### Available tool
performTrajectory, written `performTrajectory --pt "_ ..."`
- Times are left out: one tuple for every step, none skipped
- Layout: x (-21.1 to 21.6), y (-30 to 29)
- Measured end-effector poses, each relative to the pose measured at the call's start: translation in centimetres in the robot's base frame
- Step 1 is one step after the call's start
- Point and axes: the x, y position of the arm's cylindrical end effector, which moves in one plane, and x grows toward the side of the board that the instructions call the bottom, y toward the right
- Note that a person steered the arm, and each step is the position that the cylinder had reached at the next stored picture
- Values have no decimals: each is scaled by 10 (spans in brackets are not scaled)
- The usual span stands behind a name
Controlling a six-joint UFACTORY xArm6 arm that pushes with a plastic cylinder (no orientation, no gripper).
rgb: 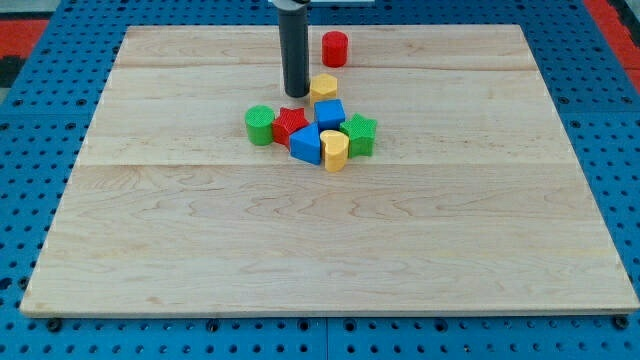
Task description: Point at red circle
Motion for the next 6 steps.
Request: performTrajectory --pt "-12 44" --pt "18 47" --pt "-1 95" --pt "-87 164" --pt "-117 132" --pt "-92 46"
